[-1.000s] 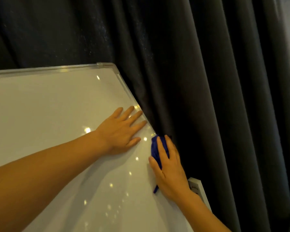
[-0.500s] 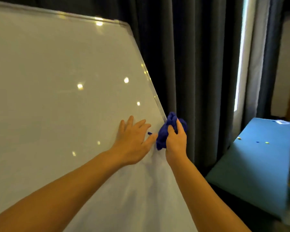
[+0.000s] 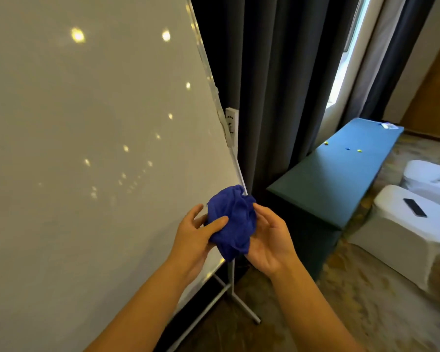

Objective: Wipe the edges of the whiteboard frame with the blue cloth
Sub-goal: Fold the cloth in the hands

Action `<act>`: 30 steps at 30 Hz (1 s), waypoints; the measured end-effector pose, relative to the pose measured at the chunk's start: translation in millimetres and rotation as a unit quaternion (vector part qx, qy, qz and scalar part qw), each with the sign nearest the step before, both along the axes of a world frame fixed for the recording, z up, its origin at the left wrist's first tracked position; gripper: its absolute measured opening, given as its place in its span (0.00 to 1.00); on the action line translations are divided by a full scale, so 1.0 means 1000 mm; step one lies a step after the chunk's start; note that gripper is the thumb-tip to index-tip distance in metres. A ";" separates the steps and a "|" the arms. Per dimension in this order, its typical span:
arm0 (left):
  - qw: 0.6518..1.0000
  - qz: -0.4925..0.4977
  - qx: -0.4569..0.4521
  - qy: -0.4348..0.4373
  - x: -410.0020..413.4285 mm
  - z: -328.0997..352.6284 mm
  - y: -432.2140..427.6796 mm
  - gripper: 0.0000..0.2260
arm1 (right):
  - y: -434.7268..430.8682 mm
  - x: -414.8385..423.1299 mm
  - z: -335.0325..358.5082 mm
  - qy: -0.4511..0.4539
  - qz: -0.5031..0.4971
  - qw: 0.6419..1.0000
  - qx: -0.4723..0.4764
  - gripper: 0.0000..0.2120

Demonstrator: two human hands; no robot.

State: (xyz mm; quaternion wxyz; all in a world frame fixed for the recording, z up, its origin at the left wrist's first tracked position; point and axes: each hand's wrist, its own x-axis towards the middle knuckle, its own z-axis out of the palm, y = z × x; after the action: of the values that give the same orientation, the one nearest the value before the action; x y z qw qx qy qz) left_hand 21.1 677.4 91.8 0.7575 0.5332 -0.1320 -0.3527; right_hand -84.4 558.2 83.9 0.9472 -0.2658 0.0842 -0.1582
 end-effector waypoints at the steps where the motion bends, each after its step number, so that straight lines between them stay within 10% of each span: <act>1: 0.999 0.015 -0.012 0.045 -0.006 -0.009 -0.009 0.42 | -0.007 -0.010 -0.008 0.008 -0.002 1.000 0.008 0.21; 8: 0.999 -0.015 0.014 0.036 -0.081 -0.060 -0.118 0.19 | -0.102 -0.076 -0.048 0.122 -0.029 0.991 0.041 0.17; 13: 0.997 0.059 0.052 0.005 -0.154 -0.093 -0.221 0.10 | -0.201 -0.136 -0.073 0.242 -0.087 0.959 -0.118 0.17; 20: 0.991 0.008 0.023 0.134 -0.208 -0.116 -0.348 0.14 | -0.326 -0.182 -0.104 0.292 -0.099 0.935 -0.175 0.13; 30: 0.981 0.077 0.159 0.076 -0.186 -0.189 -0.535 0.05 | -0.513 -0.145 -0.167 0.405 -0.061 0.880 -0.239 0.10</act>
State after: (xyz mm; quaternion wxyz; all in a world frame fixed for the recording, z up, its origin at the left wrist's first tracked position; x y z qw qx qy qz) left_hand -164.5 142.1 -96.8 0.6956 0.6270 0.0253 -0.3499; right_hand -229.3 45.6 -83.0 0.7267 -0.5194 0.4360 -0.1094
